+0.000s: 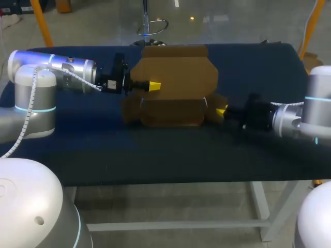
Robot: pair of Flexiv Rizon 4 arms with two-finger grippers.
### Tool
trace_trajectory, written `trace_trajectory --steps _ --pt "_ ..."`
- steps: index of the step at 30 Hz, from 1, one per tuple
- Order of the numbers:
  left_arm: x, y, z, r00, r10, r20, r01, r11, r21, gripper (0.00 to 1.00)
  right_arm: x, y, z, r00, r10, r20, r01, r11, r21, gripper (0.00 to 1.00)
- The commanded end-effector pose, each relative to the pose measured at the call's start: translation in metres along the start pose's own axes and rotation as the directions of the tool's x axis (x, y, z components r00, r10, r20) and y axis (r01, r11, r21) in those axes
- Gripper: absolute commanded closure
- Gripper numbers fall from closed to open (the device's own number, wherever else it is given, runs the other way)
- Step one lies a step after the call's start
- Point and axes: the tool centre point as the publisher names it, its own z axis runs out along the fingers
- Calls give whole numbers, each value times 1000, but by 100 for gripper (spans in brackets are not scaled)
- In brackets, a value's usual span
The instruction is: Assemble the packaging by folding the flat box into shape, placing the metal phone stand inside, and closing the box properly
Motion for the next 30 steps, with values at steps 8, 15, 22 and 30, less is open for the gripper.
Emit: trace_trajectory --steps 8,15,22,30 --pt "0 2 1 1000 0 0 0 1000 -1 100 22 0 4 999 7 45 -7 1000 -8 100" --pt "0 2 1 1000 0 0 0 1000 -1 100 31 0 9 997 18 73 -17 1000 -11 91" --pt "0 2 1 1000 0 0 0 1000 -1 100 42 1 15 996 22 89 -22 1000 -10 71" --pt "0 2 1 1000 0 0 0 1000 -1 100 56 4 22 995 16 103 -17 1000 5 67"
